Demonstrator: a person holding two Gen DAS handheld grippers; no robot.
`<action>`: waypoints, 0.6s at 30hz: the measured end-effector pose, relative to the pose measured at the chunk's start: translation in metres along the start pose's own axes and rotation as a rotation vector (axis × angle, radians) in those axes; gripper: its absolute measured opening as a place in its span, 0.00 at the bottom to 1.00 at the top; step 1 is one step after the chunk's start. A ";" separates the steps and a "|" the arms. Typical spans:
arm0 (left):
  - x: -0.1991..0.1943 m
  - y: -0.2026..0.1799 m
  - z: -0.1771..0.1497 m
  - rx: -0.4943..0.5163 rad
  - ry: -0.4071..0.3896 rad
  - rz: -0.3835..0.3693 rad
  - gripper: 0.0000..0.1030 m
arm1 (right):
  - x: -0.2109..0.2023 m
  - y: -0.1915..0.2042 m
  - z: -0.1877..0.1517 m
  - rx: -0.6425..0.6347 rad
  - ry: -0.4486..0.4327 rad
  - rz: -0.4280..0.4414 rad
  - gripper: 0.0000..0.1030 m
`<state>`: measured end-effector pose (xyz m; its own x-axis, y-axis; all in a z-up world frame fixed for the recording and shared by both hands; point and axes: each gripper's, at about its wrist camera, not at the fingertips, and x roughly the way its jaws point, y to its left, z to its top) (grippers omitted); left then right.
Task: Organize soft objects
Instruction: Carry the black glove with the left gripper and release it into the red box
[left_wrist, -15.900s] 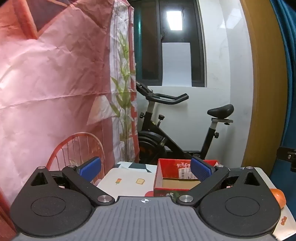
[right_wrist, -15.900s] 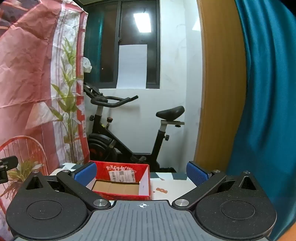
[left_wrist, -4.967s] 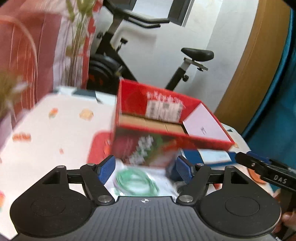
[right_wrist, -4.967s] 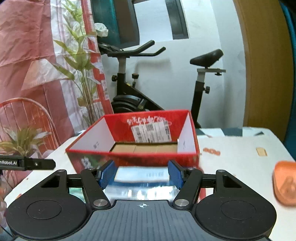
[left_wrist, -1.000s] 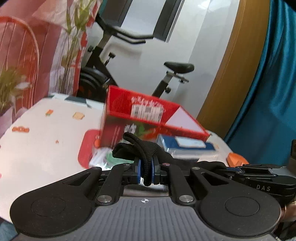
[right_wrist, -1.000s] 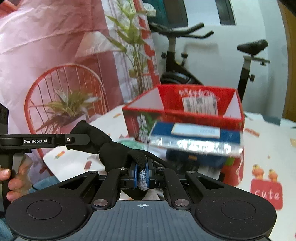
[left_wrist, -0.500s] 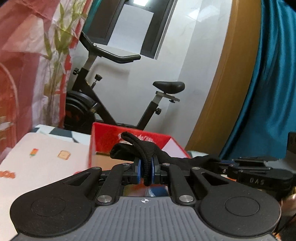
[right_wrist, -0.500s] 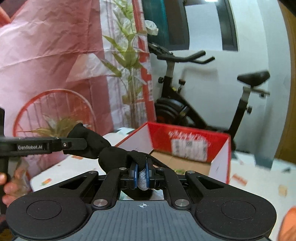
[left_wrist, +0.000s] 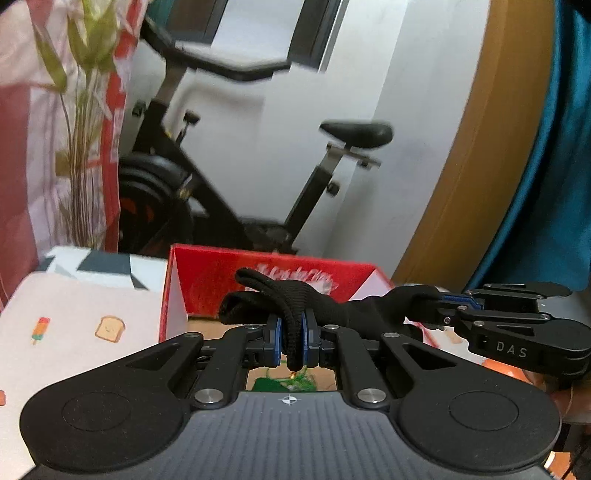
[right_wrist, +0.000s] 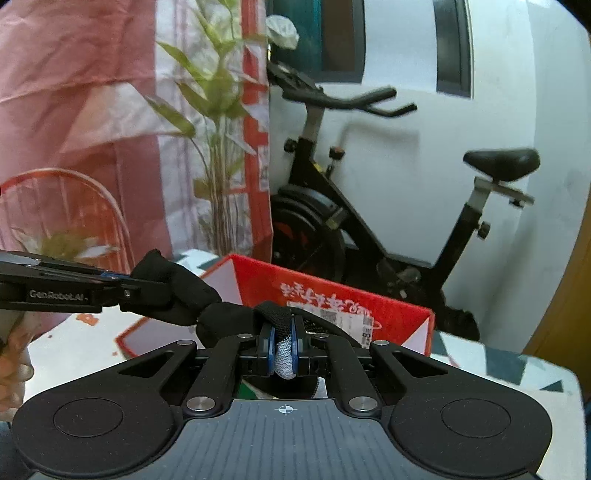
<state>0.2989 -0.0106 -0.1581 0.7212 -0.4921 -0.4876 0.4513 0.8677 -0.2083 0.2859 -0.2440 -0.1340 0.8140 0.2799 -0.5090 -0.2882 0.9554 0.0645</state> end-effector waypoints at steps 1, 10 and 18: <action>0.008 0.002 0.001 -0.004 0.022 0.003 0.11 | 0.009 -0.004 -0.001 0.011 0.014 0.004 0.08; 0.078 0.027 0.018 -0.067 0.190 -0.017 0.11 | 0.085 -0.034 -0.003 0.047 0.170 0.011 0.08; 0.114 0.044 0.027 -0.043 0.244 0.031 0.12 | 0.127 -0.053 0.006 0.064 0.252 0.003 0.08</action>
<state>0.4150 -0.0303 -0.1998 0.5831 -0.4387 -0.6838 0.4046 0.8867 -0.2237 0.4077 -0.2590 -0.1968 0.6594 0.2579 -0.7062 -0.2509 0.9610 0.1166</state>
